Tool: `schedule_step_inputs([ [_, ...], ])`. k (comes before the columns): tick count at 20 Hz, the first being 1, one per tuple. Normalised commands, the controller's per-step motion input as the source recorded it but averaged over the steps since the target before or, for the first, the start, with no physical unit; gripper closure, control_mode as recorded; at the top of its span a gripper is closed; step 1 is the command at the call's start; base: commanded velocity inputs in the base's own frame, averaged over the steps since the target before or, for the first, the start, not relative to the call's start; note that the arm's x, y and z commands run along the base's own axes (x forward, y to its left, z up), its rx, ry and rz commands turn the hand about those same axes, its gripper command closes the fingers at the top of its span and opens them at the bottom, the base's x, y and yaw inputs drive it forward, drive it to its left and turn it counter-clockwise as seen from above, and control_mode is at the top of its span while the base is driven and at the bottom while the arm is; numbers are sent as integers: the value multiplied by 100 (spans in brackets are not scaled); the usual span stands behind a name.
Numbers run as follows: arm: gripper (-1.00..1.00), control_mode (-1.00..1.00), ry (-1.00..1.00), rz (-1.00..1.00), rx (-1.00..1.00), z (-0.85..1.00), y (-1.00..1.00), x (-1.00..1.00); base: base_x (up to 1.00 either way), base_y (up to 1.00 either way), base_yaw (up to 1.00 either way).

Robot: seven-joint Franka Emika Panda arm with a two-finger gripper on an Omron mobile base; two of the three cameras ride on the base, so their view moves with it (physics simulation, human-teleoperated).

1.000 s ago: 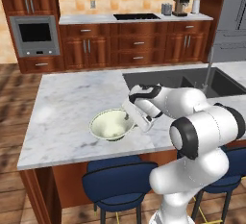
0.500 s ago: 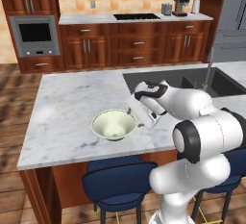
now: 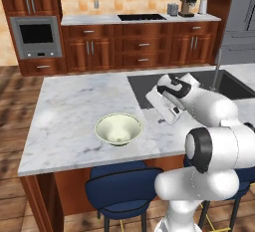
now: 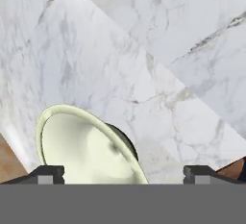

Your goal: Pick up the bowls from the cabinet and place each bowl in front of a stool on the dining counter.

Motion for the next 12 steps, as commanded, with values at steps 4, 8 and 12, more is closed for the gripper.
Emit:
schedule_step_inputs([
  [4, -100, -100, 0, 0, 0, 51, -97, -15, 0, 0, 0],
  [8, -100, -100, 8, 0, 0, 63, -96, -44, 0, 0, 0],
  [12, -100, -100, 14, 0, 0, 82, -70, -77, 0, 0, 0],
])
